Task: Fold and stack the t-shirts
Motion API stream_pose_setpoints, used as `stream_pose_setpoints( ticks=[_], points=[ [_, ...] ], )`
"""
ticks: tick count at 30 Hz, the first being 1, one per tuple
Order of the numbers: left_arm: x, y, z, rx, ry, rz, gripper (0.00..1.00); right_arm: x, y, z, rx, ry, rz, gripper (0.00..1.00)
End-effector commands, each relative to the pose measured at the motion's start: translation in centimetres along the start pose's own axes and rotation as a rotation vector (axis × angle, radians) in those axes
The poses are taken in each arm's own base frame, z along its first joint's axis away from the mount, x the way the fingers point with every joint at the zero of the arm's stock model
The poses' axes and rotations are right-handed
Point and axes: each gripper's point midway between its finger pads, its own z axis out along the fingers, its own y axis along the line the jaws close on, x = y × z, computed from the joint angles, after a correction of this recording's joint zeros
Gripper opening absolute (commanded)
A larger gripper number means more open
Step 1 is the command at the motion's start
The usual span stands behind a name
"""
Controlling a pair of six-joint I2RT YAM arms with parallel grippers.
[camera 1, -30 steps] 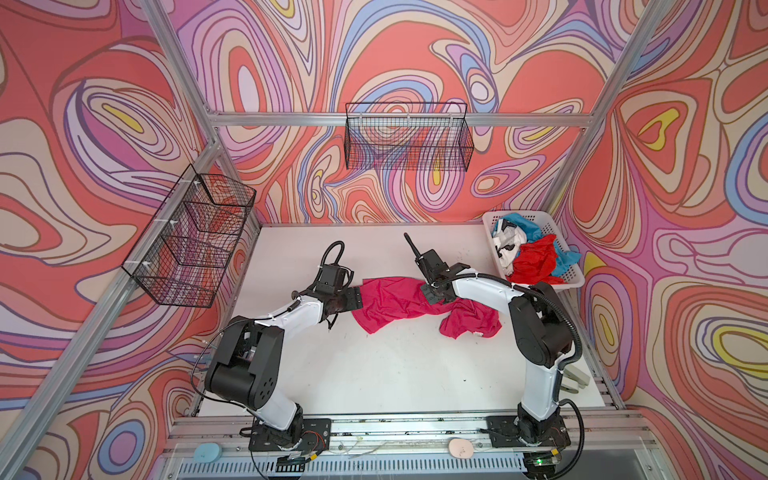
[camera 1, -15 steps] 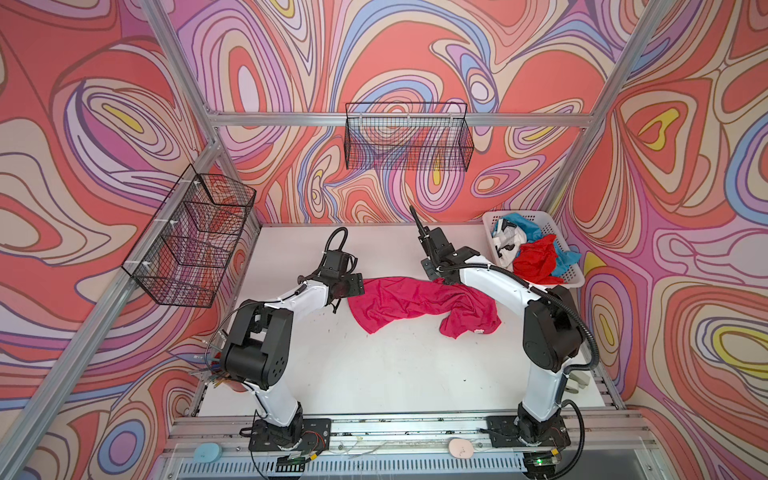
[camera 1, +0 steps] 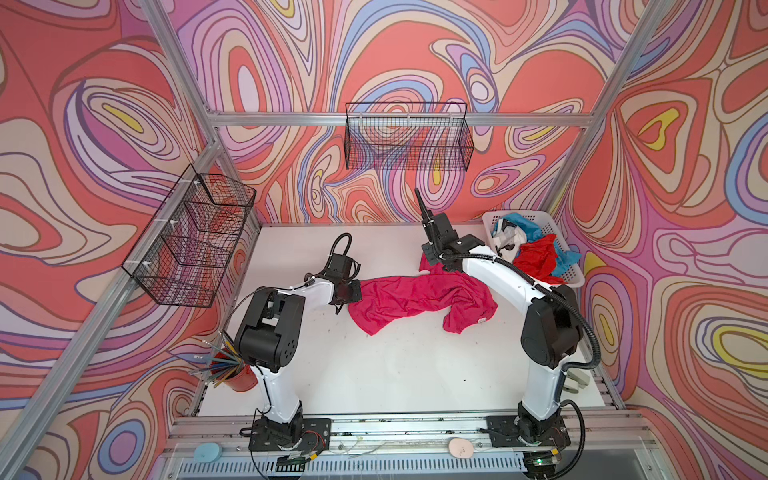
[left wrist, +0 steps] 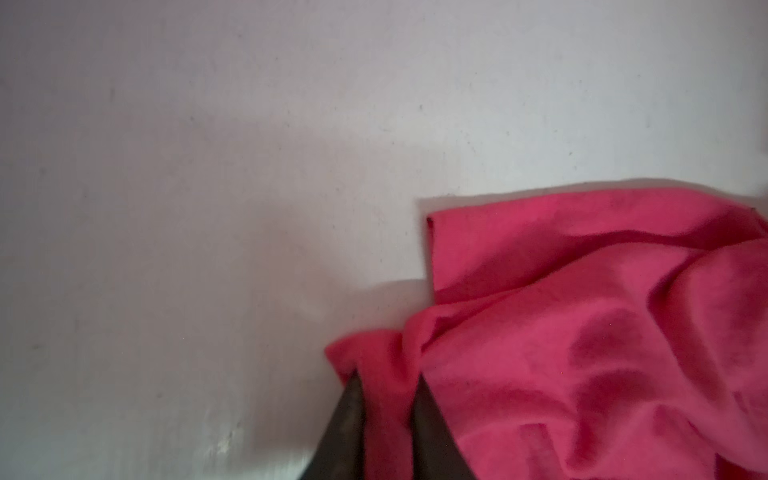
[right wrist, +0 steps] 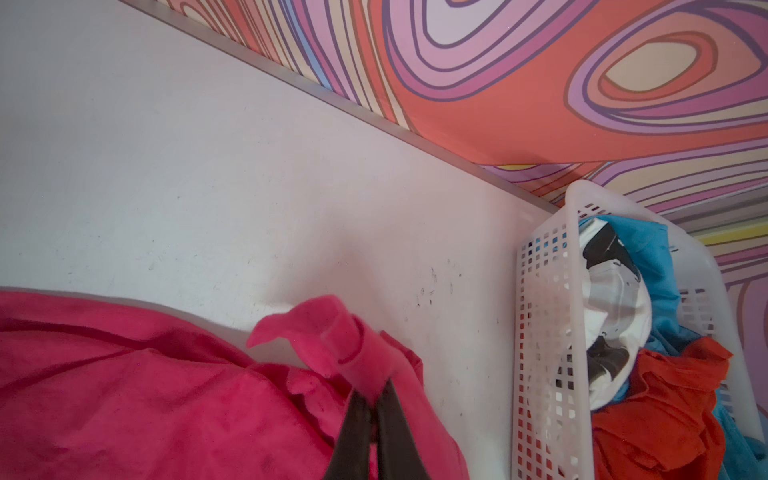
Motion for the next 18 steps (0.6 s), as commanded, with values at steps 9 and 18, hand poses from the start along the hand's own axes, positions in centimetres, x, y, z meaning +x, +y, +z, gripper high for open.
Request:
stream_pose_setpoints(
  ticks=[9,18],
  points=[
    [-2.0,1.2,-10.1,-0.077,-0.186,0.014,0.0,-4.3,-8.4,3.7,0.071,-0.039,0.191,0.0],
    [-1.6,1.9,-9.8,-0.099,-0.145,0.01,0.0,-0.6,-8.7,0.4,0.002,0.061,0.28,0.66]
  ],
)
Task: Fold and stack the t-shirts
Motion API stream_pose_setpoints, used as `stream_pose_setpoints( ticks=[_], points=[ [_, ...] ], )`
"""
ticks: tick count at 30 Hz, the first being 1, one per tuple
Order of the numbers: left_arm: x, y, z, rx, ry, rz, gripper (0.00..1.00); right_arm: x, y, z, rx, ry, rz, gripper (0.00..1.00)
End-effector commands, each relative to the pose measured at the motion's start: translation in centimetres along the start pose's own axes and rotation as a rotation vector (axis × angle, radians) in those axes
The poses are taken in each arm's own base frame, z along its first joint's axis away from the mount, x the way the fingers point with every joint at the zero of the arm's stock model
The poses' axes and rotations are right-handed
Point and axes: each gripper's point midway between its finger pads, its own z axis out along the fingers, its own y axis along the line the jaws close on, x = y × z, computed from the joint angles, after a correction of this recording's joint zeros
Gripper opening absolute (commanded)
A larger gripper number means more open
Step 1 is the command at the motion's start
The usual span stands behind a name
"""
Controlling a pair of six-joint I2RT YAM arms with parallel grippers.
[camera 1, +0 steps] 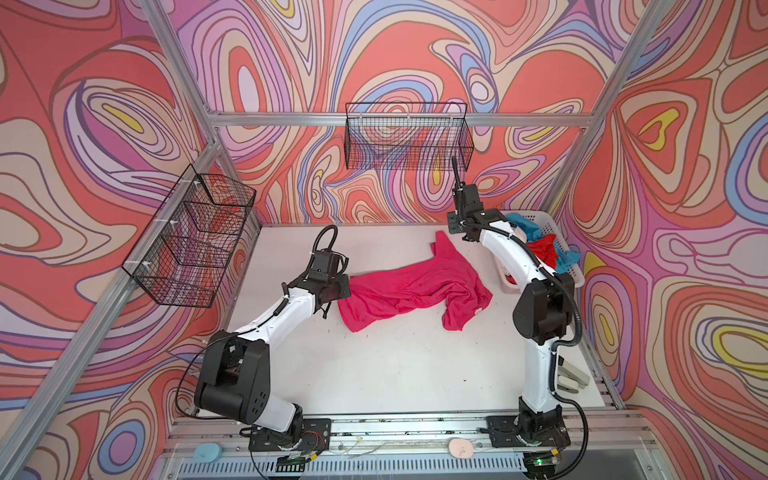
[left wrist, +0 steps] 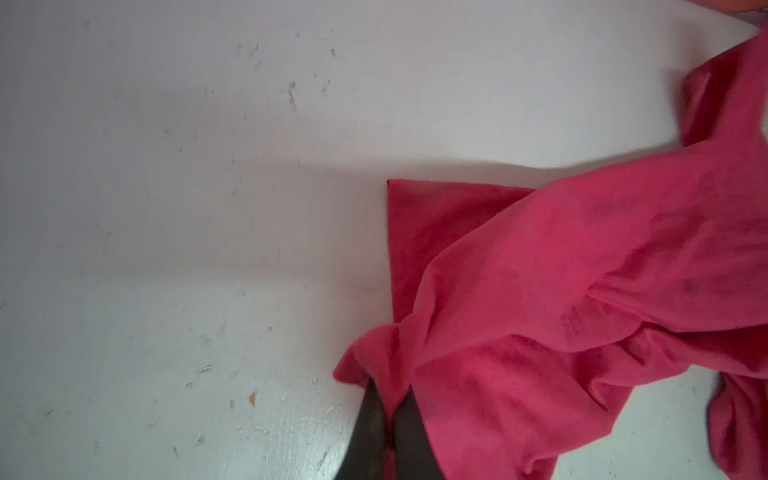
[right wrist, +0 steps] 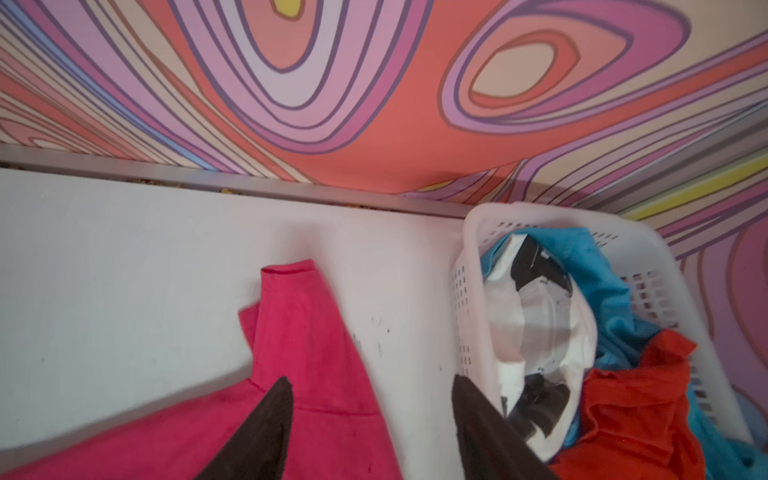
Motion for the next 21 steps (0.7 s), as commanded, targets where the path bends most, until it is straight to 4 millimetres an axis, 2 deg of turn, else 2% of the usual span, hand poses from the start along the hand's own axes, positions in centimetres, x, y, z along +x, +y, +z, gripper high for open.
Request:
stream_pose_setpoints(
  ticks=[1,7,10,12,14,21],
  points=[
    [0.4,1.1,-0.1,-0.045,0.02,0.002,0.0,4.0,0.5,-4.4,-0.091,0.084,0.053,0.66],
    [0.0,1.6,-0.5,-0.064,0.022,0.013,0.0,17.1,2.6,-9.3,-0.255,0.315,0.184,0.63],
    [-0.2,1.9,-0.6,-0.072,0.02,0.015,0.0,21.5,3.6,-11.2,-0.288,0.382,0.241,0.62],
    [-0.3,2.0,-0.6,-0.074,0.017,0.013,0.0,23.7,4.5,-11.5,-0.308,0.418,0.262,0.62],
    [-0.5,1.9,-0.7,-0.07,0.013,0.009,0.0,25.7,5.3,-11.0,-0.315,0.455,0.268,0.61],
    [-0.9,1.4,-0.9,-0.045,0.001,-0.008,0.0,27.7,8.0,-7.7,-0.331,0.487,0.226,0.6]
  ],
)
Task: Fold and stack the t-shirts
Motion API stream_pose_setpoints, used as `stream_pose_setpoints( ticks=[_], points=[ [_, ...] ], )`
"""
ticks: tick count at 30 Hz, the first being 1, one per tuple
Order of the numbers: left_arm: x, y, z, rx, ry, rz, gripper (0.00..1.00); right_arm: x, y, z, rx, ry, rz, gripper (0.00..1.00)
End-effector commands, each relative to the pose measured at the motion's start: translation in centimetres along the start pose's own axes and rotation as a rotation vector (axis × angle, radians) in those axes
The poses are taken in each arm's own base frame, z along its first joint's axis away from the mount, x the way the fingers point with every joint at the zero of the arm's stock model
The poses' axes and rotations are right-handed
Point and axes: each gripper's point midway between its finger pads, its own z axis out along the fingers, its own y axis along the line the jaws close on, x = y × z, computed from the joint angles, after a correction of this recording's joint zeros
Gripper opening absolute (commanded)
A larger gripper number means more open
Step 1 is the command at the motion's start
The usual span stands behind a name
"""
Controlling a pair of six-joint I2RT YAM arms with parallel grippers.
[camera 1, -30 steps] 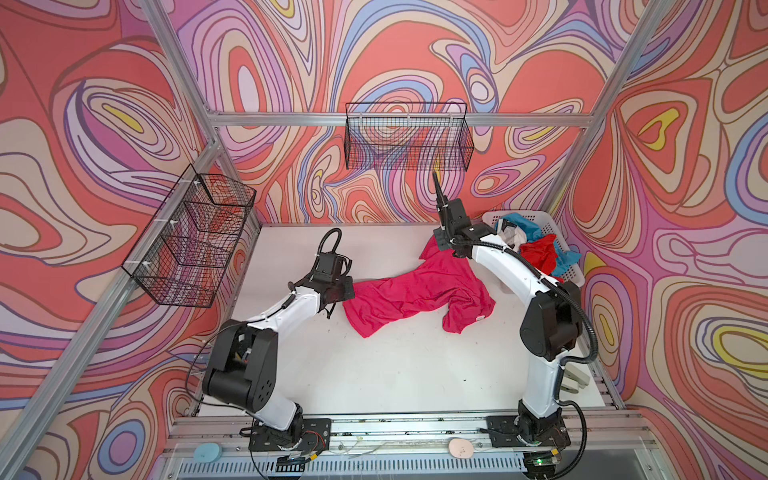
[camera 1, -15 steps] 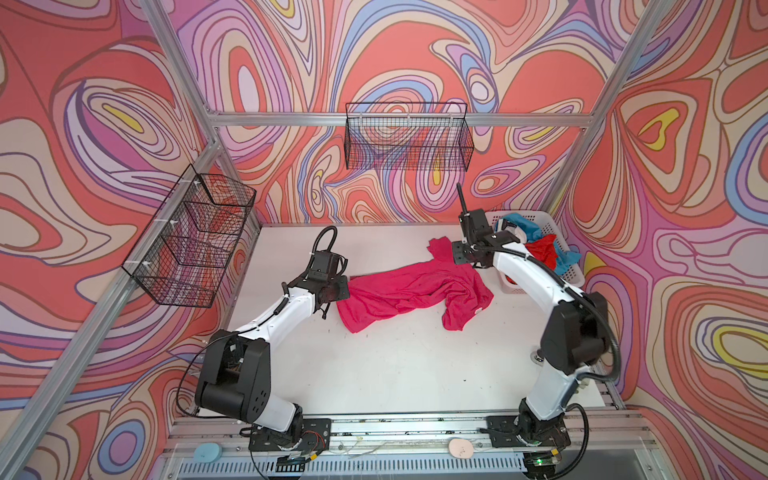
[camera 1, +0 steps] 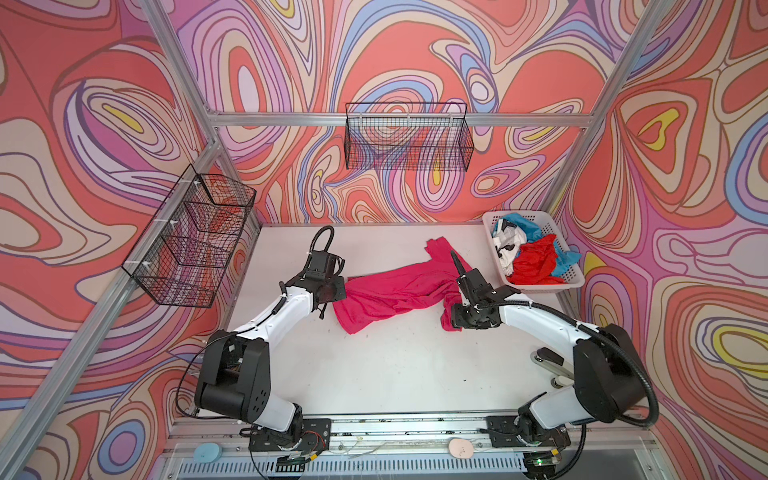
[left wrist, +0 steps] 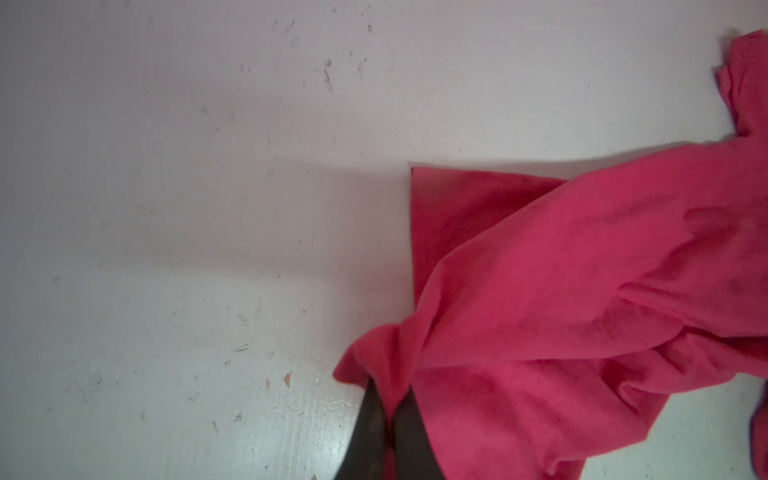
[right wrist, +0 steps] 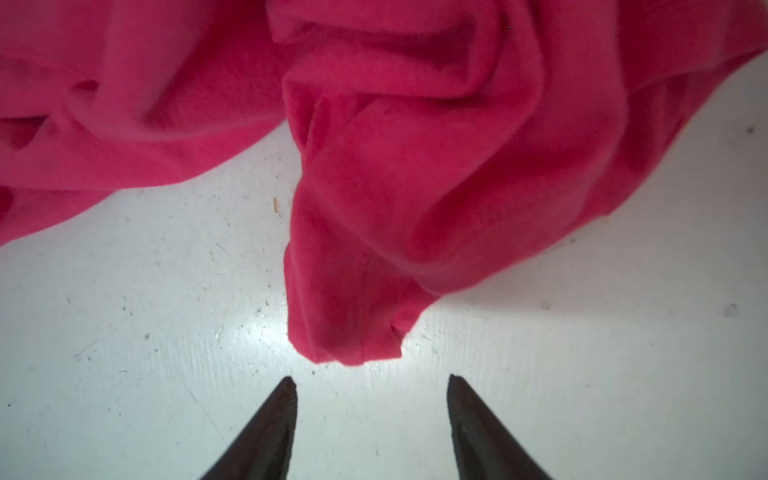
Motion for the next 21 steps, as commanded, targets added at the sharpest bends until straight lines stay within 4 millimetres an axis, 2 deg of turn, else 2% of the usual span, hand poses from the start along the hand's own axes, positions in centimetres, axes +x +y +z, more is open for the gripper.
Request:
stream_pose_setpoints(
  ticks=[1,3,5,7,9,14,17,21],
  points=[
    [-1.1,-0.2,-0.9,0.008,-0.022,-0.007,0.0,-1.0,1.4,1.9,-0.033,-0.022,0.005,0.59],
    [-1.1,-0.2,-1.1,0.01,-0.028,-0.011,0.0,-0.9,1.7,2.7,-0.034,-0.012,-0.008,0.54],
    [-1.3,-0.1,-1.5,0.007,-0.035,-0.009,0.0,-1.0,1.8,2.6,-0.03,-0.01,-0.013,0.24],
    [-1.6,0.0,-2.1,0.005,-0.044,-0.008,0.0,-1.6,1.7,1.2,-0.021,-0.029,-0.015,0.01],
    [-2.0,0.1,-3.1,0.004,-0.057,-0.011,0.0,-2.5,1.7,-1.3,-0.017,-0.068,-0.02,0.0],
    [-4.5,0.1,-7.3,0.018,-0.15,-0.005,0.0,-6.3,2.2,-10.8,-0.029,-0.25,-0.023,0.0],
    [-6.4,-0.5,-10.6,0.049,-0.23,0.01,0.0,-8.7,2.4,-16.8,-0.035,-0.372,-0.042,0.0],
    [-9.3,-1.6,-16.1,0.107,-0.364,0.041,0.0,-11.6,3.1,-25.0,-0.076,-0.556,-0.071,0.0]
  ],
)
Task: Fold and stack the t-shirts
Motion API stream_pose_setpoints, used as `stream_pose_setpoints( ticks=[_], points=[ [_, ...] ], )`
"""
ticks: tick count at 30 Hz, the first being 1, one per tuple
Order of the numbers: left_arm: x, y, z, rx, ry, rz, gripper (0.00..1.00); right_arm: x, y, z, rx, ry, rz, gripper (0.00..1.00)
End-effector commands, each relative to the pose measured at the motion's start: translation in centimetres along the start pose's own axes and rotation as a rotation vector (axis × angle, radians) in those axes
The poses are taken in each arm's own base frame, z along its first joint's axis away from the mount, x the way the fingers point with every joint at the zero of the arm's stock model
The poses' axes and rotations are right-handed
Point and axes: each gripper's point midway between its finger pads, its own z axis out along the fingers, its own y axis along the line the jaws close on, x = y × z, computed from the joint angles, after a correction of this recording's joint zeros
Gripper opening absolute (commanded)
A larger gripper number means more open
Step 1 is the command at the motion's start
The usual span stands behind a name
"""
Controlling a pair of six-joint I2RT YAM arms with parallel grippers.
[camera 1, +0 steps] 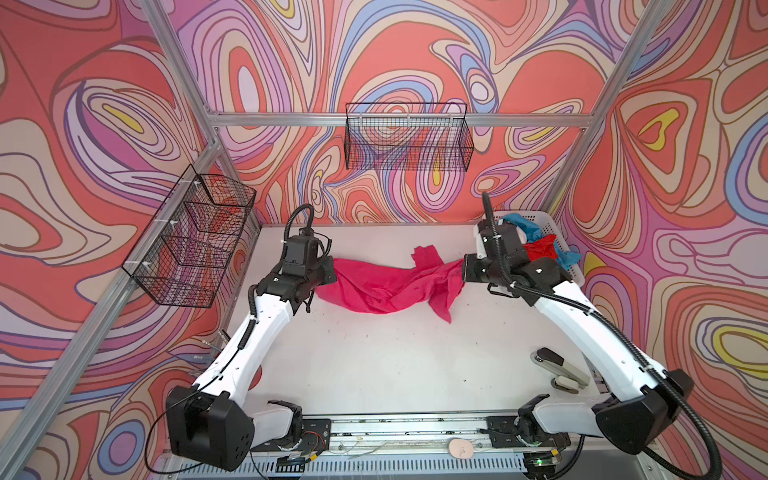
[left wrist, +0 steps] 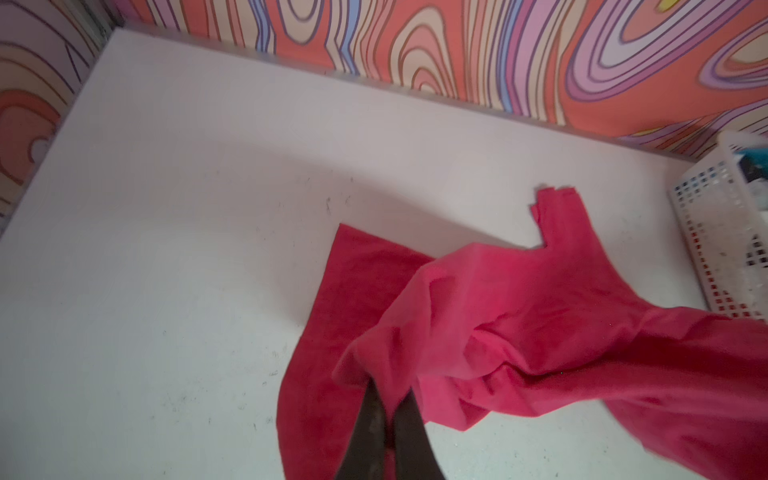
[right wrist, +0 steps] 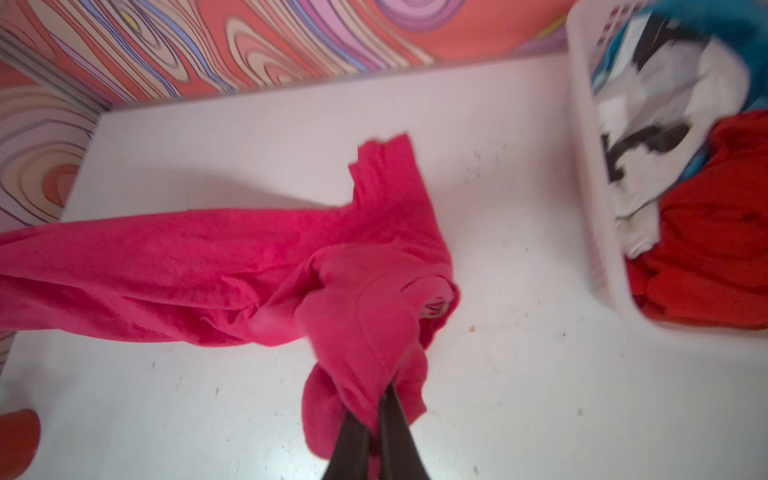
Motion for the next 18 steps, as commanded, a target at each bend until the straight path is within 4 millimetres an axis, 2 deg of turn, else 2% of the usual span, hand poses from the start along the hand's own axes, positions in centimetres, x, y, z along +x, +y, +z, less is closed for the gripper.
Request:
stream_pose_setpoints(
  ticks=[1,4,7,9,10,12,14,16,18],
  points=[
    [-3.5,-0.7,-4.3,0.025,-0.111,0.043,0.0,-2.5,-0.5,-4.2,0.037,-0.066,-0.058,0.0],
    [-6.5,-1.3,-8.3,0.047,-0.224,0.06,0.0,-6.0,0.4,-8.5,-0.007,-0.184,-0.078,0.0],
    [-9.0,-1.4,-12.2,0.046,-0.33,0.065,0.0,-8.6,1.2,-12.8,-0.057,-0.288,-0.087,0.0],
    [-9.9,-1.2,-13.9,0.033,-0.368,0.062,0.0,-9.3,1.1,-14.2,-0.056,-0.315,-0.092,0.0],
    [-10.2,-1.1,-14.3,0.023,-0.373,0.062,0.0,-9.2,0.8,-14.3,-0.036,-0.31,-0.1,0.0],
    [-10.2,-0.7,-13.8,-0.009,-0.342,0.063,0.0,-8.5,-0.3,-13.0,0.035,-0.274,-0.118,0.0],
    [-9.5,-0.3,-11.7,-0.047,-0.275,0.071,0.0,-6.9,-1.7,-10.4,0.117,-0.207,-0.137,0.0],
    [-8.0,0.1,-8.5,-0.072,-0.179,0.072,0.0,-4.4,-3.3,-6.5,0.189,-0.103,-0.153,0.0],
    [-6.3,0.5,-4.9,-0.087,-0.088,0.066,0.0,-1.9,-4.4,-2.5,0.187,0.004,-0.133,0.0]
  ],
)
